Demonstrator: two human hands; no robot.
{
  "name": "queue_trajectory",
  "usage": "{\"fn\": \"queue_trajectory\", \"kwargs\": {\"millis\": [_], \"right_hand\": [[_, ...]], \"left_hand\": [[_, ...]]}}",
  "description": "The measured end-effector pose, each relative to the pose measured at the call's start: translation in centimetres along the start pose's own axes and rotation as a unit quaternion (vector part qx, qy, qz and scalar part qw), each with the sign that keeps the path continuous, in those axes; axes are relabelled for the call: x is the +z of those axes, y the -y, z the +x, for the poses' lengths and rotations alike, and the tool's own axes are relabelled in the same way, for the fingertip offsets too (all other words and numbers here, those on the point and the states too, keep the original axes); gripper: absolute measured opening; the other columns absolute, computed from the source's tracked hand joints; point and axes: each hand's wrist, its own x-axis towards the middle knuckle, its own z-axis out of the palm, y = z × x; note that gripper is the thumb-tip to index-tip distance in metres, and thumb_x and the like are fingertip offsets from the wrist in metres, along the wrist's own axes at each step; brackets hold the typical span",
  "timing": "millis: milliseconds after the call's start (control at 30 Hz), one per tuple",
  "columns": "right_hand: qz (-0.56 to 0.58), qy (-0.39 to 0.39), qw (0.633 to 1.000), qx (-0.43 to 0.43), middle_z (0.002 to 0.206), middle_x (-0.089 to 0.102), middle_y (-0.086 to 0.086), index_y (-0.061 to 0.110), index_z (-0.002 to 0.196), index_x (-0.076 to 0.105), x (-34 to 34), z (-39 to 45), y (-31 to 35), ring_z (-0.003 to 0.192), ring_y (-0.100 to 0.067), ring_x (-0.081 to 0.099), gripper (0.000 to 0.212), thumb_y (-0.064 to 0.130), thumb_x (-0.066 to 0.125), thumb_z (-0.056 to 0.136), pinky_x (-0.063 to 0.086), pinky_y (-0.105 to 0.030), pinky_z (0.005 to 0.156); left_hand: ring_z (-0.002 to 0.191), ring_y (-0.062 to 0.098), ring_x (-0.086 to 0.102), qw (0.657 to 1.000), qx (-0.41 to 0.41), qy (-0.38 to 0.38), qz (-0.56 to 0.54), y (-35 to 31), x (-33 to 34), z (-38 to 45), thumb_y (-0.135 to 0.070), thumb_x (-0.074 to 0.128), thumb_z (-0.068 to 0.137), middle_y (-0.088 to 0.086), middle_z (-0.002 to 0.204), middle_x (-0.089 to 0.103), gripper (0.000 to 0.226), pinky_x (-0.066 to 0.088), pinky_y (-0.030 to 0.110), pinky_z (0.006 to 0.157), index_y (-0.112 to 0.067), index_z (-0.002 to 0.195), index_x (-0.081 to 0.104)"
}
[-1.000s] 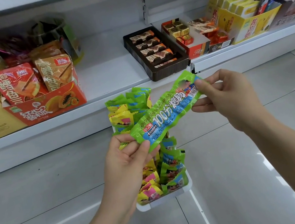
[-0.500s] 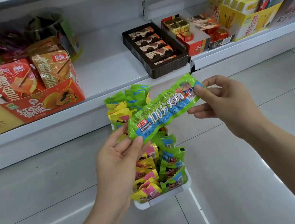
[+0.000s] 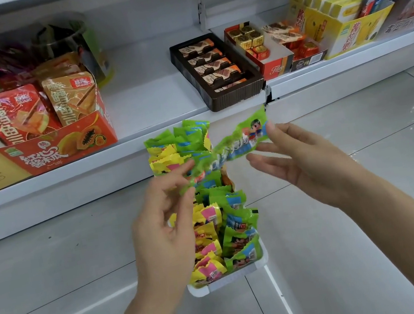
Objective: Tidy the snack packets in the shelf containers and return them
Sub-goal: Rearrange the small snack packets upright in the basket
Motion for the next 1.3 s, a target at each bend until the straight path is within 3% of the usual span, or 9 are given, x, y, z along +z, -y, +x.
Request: {"fn": "queue_trajectory", "kwargs": {"millis": [100,233,367,500,767,1000,1100,1167,1300], "right_hand": [[0.044,0.034,0.998,0.035,0.112,0.072,-0.022,0.003,0.121,0.060,0.2,0.0,0.2,0.101,-0.030,0.072,0.045,0.034,0.067,0.089,0.061,-0.031,0.077],[0.018,-0.003,1.000,-0.015,0.108,0.075,-0.010,0.018,0.134,0.056,0.2,0.3,0.6,0.094,-0.022,0.074,0.037,0.008,0.055,0.099,0.062,-0.035,0.072],[-0.049,0.001,0.993,-0.105,0.112,0.075,-0.004,0.024,0.137,0.055,0.1,-0.1,1.4,0.100,-0.022,0.072,0.042,0.008,0.057,0.097,0.061,-0.035,0.076],[-0.075,0.028,0.984,-0.160,0.115,0.073,-0.004,0.026,0.138,0.054,0.6,-0.4,1.6,0.108,-0.023,0.070,0.044,0.007,0.056,0.098,0.061,-0.038,0.082],[-0.059,-0.022,0.988,-0.142,0.106,0.071,-0.017,0.027,0.143,0.049,1.0,-0.3,1.5,0.096,-0.026,0.074,0.058,0.012,0.067,0.090,0.061,-0.041,0.081],[-0.025,-0.011,0.993,-0.116,0.095,0.076,-0.006,0.009,0.111,0.068,0.9,-0.3,1.1,0.091,-0.020,0.074,0.023,0.014,0.068,0.089,0.060,-0.029,0.075],[0.064,0.032,0.996,-0.046,0.101,0.071,-0.006,0.013,0.099,0.067,1.2,-0.1,0.5,0.101,-0.021,0.070,0.011,0.022,0.062,0.094,0.059,-0.033,0.088],[0.098,0.059,0.993,0.011,0.110,0.065,-0.012,0.011,0.096,0.061,1.5,-0.1,0.4,0.114,-0.026,0.066,0.025,0.036,0.057,0.096,0.056,-0.042,0.096],[0.146,0.090,0.982,0.076,0.127,0.063,-0.022,0.008,0.120,0.054,1.0,-0.3,1.8,0.114,-0.040,0.065,0.056,0.056,0.056,0.090,0.059,-0.049,0.086]], "left_hand": [[0.115,0.016,0.064,0.973,0.171,0.034,0.152,0.5,-0.1,-0.2,0.002,0.056,0.094,-0.001,0.122,0.067,0.026,0.050,0.024,0.092,-0.023,0.096,0.061],[0.125,0.028,0.058,0.961,0.208,0.108,0.146,0.8,0.3,-1.0,-0.007,0.064,0.090,0.013,0.127,0.062,0.012,0.052,0.041,0.095,-0.004,0.084,0.073],[0.137,0.016,0.048,0.993,-0.036,0.110,-0.023,-0.3,0.7,-1.2,-0.031,0.087,0.067,0.000,0.148,0.045,0.048,0.046,0.032,0.106,-0.019,0.106,0.062],[0.105,0.015,0.071,0.918,-0.309,0.072,-0.237,-1.2,1.0,-0.3,-0.029,0.085,0.066,-0.005,0.117,0.072,0.069,0.056,0.019,0.077,-0.020,0.125,0.051],[0.101,0.021,0.073,0.902,-0.327,0.073,-0.273,-0.7,0.8,-0.1,-0.011,0.075,0.066,0.009,0.108,0.076,0.044,0.056,0.021,0.078,-0.022,0.109,0.071],[0.097,0.021,0.073,0.883,-0.334,0.047,-0.326,-0.6,0.8,0.1,-0.021,0.076,0.069,0.011,0.111,0.074,0.034,0.059,0.026,0.078,-0.015,0.103,0.074],[0.096,0.019,0.073,0.940,-0.261,0.012,-0.221,-0.4,1.1,0.5,-0.013,0.074,0.078,0.003,0.101,0.077,0.014,0.057,0.022,0.079,-0.022,0.088,0.078],[0.100,0.015,0.071,0.987,-0.129,0.010,-0.093,-0.2,1.0,0.8,0.002,0.072,0.083,-0.003,0.098,0.076,0.026,0.055,0.020,0.084,-0.023,0.086,0.078],[0.106,0.017,0.067,0.995,0.067,0.048,0.050,0.0,0.3,0.9,0.016,0.067,0.082,-0.007,0.105,0.072,0.035,0.053,0.024,0.084,-0.017,0.085,0.078]]}}
